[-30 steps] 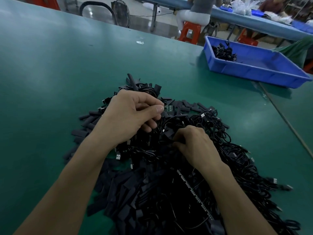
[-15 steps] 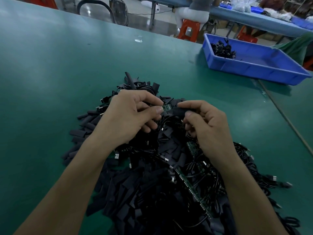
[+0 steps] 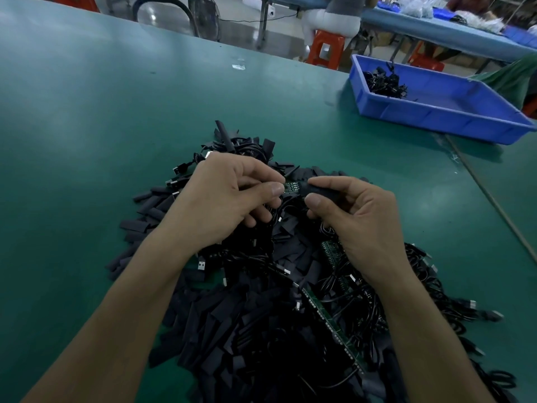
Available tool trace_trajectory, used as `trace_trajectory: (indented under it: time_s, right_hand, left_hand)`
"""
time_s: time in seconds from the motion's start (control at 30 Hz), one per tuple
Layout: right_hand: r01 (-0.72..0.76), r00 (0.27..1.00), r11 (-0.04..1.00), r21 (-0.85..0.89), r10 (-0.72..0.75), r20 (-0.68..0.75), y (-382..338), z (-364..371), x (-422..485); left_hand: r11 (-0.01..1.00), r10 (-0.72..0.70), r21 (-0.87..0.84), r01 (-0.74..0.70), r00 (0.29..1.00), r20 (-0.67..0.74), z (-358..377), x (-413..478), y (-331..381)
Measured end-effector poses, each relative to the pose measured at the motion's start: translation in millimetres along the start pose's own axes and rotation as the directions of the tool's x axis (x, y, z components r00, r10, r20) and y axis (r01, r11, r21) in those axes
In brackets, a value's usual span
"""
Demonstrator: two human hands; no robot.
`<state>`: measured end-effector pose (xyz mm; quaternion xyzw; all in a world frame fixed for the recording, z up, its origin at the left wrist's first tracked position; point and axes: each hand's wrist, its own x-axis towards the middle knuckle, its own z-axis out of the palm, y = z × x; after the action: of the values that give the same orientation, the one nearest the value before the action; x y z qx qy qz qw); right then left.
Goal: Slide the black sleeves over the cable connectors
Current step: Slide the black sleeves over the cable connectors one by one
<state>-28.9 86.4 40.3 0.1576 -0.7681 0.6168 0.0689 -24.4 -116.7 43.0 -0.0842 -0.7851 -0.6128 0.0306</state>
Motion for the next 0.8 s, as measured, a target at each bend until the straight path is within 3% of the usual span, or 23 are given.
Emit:
trace_trajectory:
  time_s: [0.27,0.57,0.8]
  right_hand:
    - [0.01,0.999,1.0,-0.019,-0.009,0.034,-0.4,-3.3,1.6]
    - [-0.037,0.987,0.995,0.089,0.022,0.16,-3.4,-10.6,2.8]
    - [-0.039,0.977,0.999,0.035,0.031,0.211,-5.4,-16.1,7.2]
  left_hand:
    - [1.0,0.004,0.0,-0.004,0.999,0.035,-1.9,-0.8,1.3]
    - [1.0,0.004,-0.008,-0.004,1.0,0.029,-1.1,-2.0,2.7]
    - [1.0,-0.016,-0.005,0.016,1.0,0.015,0.3,-2.3,3.8]
